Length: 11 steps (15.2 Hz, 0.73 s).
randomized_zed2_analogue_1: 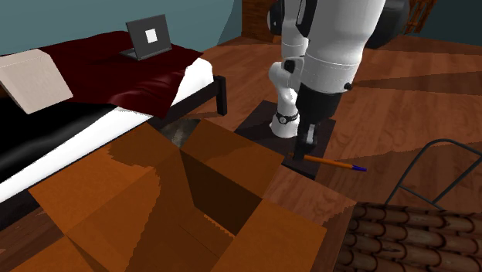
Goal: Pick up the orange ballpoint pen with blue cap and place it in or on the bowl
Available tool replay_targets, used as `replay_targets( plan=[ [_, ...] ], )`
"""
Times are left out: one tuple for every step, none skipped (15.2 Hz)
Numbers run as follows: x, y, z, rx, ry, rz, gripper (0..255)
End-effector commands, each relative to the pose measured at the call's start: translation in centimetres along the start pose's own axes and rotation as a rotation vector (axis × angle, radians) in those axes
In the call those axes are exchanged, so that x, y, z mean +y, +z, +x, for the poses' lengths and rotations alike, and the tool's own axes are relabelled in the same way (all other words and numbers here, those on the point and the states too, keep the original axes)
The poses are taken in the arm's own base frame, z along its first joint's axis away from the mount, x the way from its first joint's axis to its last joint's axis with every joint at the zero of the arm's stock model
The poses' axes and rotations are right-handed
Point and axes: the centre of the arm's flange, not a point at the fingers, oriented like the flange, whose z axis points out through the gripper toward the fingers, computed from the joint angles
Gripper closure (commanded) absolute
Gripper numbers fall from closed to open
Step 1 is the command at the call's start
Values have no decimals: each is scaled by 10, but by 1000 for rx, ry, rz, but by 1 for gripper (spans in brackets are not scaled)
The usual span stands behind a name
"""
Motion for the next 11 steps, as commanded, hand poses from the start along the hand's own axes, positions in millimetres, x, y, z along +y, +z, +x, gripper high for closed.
replay_targets(
  plan=[
    [-1, -6, 1, 0, 0, 0, 255],
    [2, -6, 14, 0, 0, 0, 255],
    [4, -5, 27, 0, 0, 0, 255],
    [6, -5, 40, 0, 0, 0, 255],
    [9, -4, 53, 0, 0, 0, 255],
    [11, -4, 66, 0, 0, 0, 255],
    [13, -4, 79, 0, 0, 0, 255],
    [16, -3, 92, 0, 0, 0, 255],
    [18, -3, 105, 0, 0, 0, 255],
    [20, -2, 118, 0, 0, 0, 255],
    [23, -2, 131, 0, 0, 0, 255]
  ],
)
